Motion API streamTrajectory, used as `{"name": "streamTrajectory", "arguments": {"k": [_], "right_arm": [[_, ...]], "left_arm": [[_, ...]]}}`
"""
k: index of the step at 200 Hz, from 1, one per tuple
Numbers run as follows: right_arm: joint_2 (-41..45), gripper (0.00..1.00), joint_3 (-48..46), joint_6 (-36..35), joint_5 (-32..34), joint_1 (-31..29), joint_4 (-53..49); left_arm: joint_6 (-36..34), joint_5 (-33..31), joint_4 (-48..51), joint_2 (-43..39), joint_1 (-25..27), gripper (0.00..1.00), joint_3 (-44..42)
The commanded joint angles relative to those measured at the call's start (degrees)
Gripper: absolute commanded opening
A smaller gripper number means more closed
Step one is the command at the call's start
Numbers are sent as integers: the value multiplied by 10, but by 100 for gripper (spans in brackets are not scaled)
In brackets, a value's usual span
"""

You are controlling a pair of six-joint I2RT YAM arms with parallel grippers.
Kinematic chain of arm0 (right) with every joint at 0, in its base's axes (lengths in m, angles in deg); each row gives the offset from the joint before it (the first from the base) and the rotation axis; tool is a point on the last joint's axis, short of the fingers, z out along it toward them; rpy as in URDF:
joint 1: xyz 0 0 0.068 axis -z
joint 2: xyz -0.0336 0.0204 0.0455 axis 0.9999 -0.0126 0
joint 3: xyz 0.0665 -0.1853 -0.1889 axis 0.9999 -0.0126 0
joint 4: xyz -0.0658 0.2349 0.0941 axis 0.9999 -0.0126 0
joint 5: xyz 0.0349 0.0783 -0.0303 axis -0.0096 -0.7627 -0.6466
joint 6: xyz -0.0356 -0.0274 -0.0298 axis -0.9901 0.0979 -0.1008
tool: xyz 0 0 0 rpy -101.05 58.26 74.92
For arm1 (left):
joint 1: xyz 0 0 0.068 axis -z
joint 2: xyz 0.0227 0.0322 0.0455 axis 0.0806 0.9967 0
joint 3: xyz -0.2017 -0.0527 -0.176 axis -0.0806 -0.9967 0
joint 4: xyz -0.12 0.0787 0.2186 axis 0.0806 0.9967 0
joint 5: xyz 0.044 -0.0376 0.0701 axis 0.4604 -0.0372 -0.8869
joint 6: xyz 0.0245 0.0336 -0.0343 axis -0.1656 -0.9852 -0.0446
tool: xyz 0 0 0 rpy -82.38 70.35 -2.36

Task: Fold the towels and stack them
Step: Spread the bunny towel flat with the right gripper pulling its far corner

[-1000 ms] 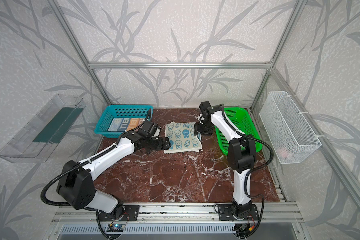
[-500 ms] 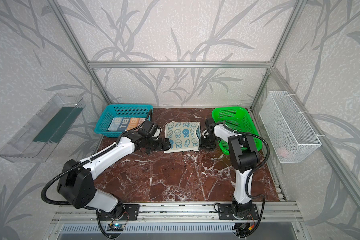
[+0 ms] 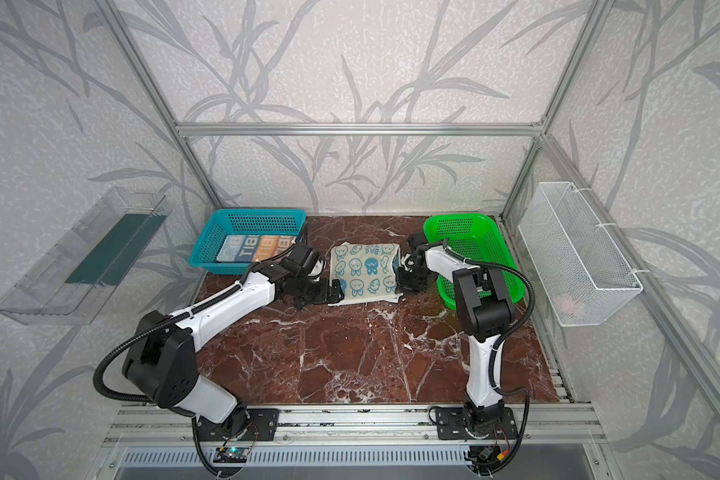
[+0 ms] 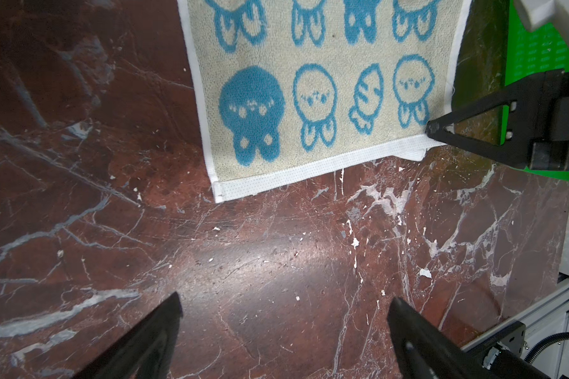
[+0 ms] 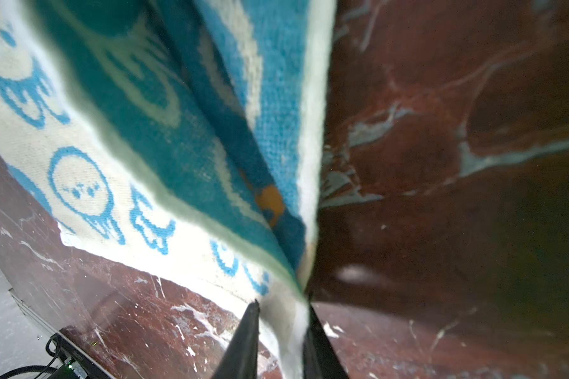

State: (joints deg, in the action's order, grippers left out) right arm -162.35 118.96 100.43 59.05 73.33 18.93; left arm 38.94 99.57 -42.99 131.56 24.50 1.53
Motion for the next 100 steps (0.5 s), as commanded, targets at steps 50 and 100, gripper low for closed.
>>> {"name": "streamTrajectory", "arguments": {"k": [50,100], "right_arm": [[19,15,6,-22,29,1,-42],[38,10,7,-25,35,2,-53]], "left_arm": [[-26,-26,51,60,-2,99,23],[-39,-40,58,105,0,94,50]]}}
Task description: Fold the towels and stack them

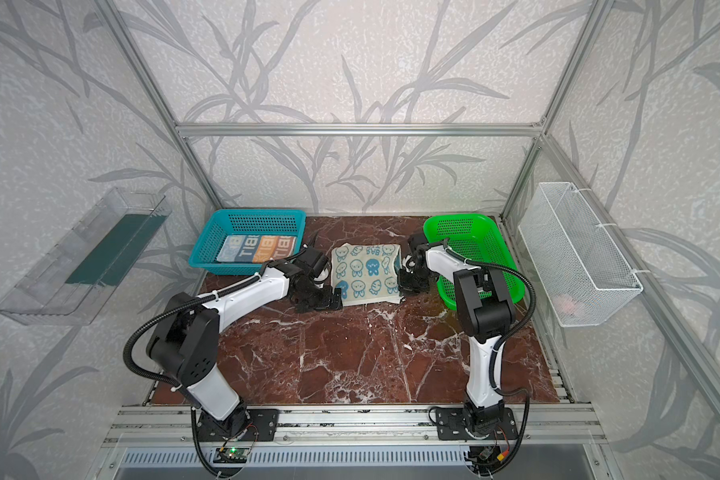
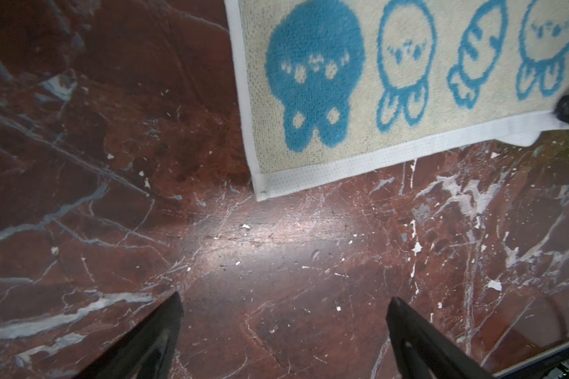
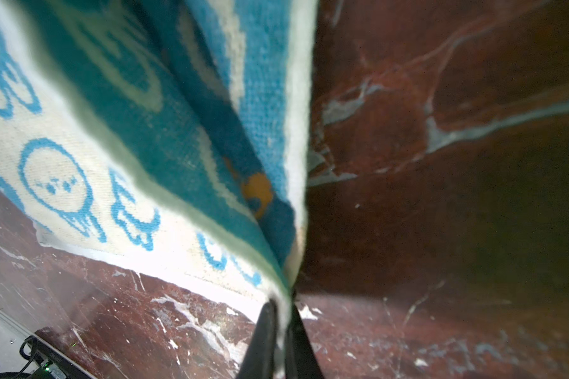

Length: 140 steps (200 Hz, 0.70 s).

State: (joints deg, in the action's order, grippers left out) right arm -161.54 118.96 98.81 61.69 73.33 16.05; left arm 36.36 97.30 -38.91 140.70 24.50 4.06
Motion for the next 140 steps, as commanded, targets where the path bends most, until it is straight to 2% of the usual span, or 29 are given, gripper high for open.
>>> {"name": "streamTrajectory", "arguments": {"k": [1,38,72,140], "right_arm": [[30,10,7,-8,9,1,-24],[33,18,11,-16,18,1,-40],[41,19,10,-20,23,2,-47],[49,2,2,-20,19,1,-42]], "left_arm": [[-14,-18,17,15,0,94,26],[-20,-13,22,42,4,91,53],[-18,-11,19,44,5,91,51],[-20,-9,12,55,8,88,45]]}}
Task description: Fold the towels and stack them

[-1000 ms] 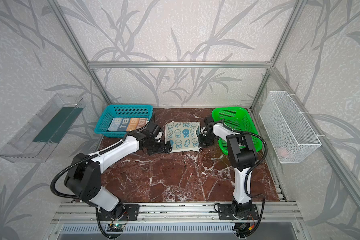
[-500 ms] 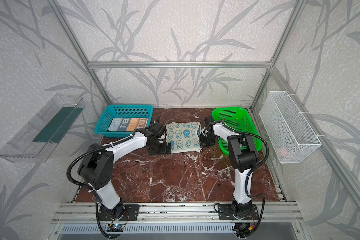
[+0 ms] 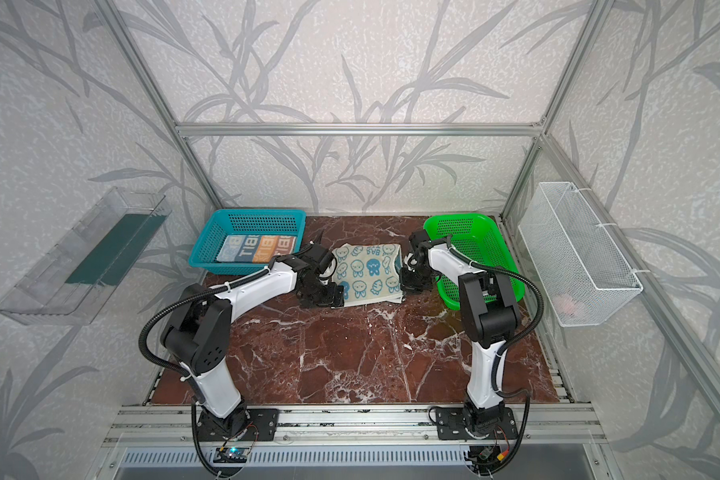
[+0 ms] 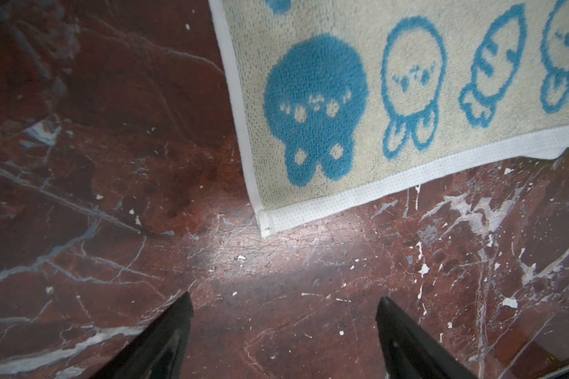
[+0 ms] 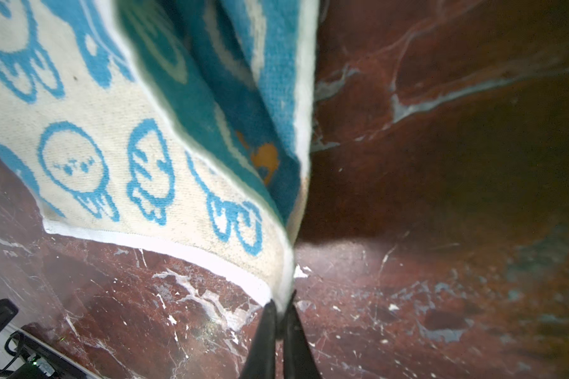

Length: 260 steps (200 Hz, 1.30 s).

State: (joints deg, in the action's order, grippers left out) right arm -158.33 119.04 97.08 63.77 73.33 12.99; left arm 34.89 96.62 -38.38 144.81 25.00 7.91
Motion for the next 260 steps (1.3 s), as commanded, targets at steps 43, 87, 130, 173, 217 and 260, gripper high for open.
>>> {"name": "streamTrajectory", "arguments": {"k": [43,87,130,173,217,260], "right_arm": [[25,0,8,3,-14,1,-13],[35,0,19,3,-19,1,-22],[37,0,15,4,-27,2,-17],[42,0,7,3,-32,1,-11],[42,0,1,-2,-40,1,-5],[45,0,-3,-4,-40,1,-5]], "left_arm": [[-11,0,4,39,9,85,22],[-19,-13,14,77,16,75,46],[-35,-42,29,104,17,61,65],[-40,-54,31,129,18,44,62],[-31,-58,17,142,20,40,60],[-20,-54,4,152,21,38,70]]}}
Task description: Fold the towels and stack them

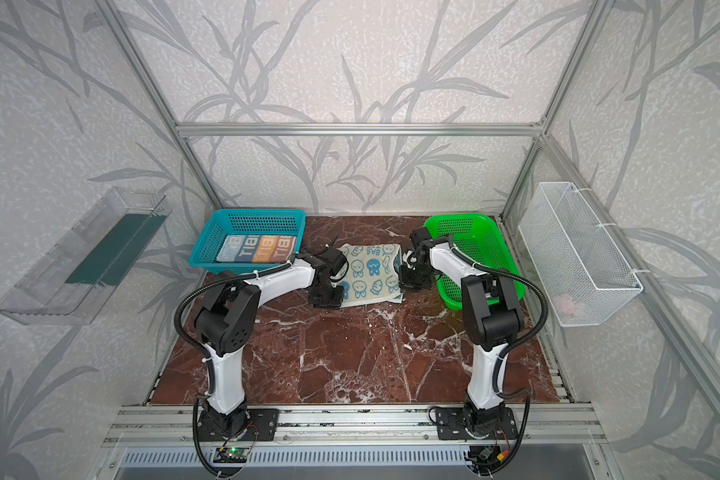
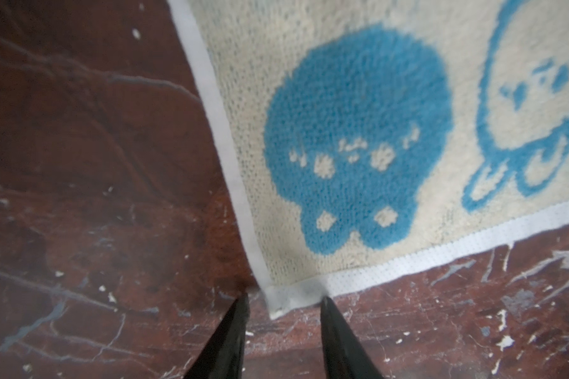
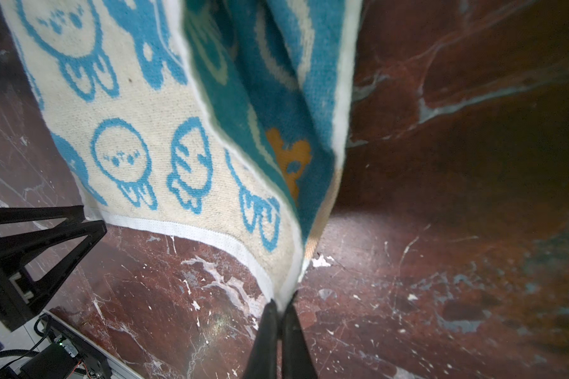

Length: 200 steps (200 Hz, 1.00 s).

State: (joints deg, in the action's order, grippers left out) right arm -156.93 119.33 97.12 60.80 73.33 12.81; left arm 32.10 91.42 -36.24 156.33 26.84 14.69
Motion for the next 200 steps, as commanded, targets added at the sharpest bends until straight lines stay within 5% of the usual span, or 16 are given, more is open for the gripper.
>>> {"name": "streamTrajectory", "arguments": {"k": [1,63,92,138,200], "right_arm": [[31,0,-6,-5,-10,1,-3],[36,0,-6,-8,-10,2,-5],[39,0,1,-8,-11,1,-10],[71,0,68,-5,-25,1,-54],[95,0,238,23,-51,2,-110]], "left_arm": [[8,-2,-17,36,3,38,2],[15,0,-15,54,4,21,8],[13,6,-14,54,4,0,4],[0,-3,37,-6,-19,0,59],[2,0,122,-70,-80,0,318]]}}
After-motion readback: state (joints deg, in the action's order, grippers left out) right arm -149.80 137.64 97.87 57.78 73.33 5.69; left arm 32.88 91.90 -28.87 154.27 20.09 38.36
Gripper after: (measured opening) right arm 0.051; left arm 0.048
